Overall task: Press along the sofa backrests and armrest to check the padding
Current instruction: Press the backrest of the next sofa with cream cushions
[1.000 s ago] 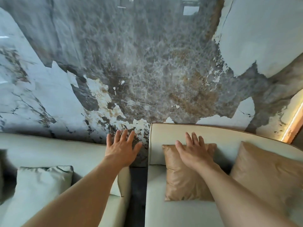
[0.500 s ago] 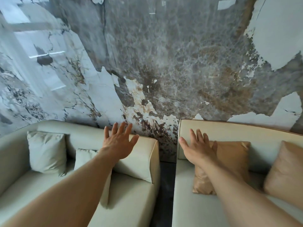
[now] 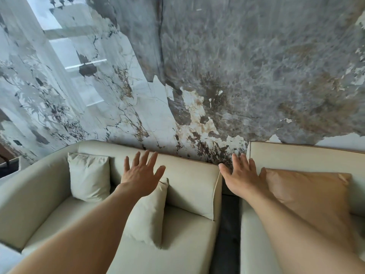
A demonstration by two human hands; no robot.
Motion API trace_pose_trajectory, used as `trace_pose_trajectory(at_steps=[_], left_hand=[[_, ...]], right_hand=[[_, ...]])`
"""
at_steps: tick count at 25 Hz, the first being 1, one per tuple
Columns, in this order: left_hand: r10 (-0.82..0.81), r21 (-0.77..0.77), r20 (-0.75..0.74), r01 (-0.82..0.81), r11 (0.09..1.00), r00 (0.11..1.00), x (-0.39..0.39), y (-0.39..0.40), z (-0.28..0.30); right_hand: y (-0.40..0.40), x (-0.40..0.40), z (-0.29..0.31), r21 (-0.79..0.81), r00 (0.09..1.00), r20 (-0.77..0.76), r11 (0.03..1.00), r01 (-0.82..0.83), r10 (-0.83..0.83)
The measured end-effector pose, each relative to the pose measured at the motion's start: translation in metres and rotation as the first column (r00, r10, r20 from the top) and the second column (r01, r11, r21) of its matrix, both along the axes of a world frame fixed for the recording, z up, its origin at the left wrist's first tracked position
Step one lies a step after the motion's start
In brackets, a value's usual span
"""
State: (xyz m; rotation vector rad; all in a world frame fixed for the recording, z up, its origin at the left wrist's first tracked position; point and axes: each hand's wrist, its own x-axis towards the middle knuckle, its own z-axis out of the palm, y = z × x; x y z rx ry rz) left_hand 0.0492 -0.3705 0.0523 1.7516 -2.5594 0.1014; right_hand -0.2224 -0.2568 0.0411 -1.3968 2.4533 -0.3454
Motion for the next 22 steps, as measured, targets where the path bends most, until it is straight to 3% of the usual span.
trace_pose_trajectory(at_steps=[5,9,13,18,22], left_hand=[[-0.146,0.097,-0.063,0.151,0.984,0.987,0.116,-0.132,-0.048],[-0.172,0.01,-0.102,0.174,0.985,0.98,0.125,-0.141,-0.051],[-0.235,0.03,-0.108,0.239,0.971,0.966,0.15,-0.197,-0.064],[-0.273,0.051,-0.137,0.282,0.958,0.952,0.142,-0.242,-0.105],[-0.263,0.09,-0.105,0.273,0.958,0.959,0.116,-0.282,-0.157]], right_hand=[[-0.085,0.14,-0.023,0.071,0.982,-0.126,0.986,0.153,-0.143],[-0.092,0.146,-0.026,0.069,0.979,-0.163,0.988,0.139,-0.126],[-0.129,0.188,-0.04,0.085,0.967,-0.197,0.979,0.184,-0.164],[-0.176,0.182,-0.068,0.076,0.955,-0.225,0.973,0.217,-0.195],[-0.222,0.153,-0.123,0.075,0.955,-0.231,0.976,0.207,-0.185]])
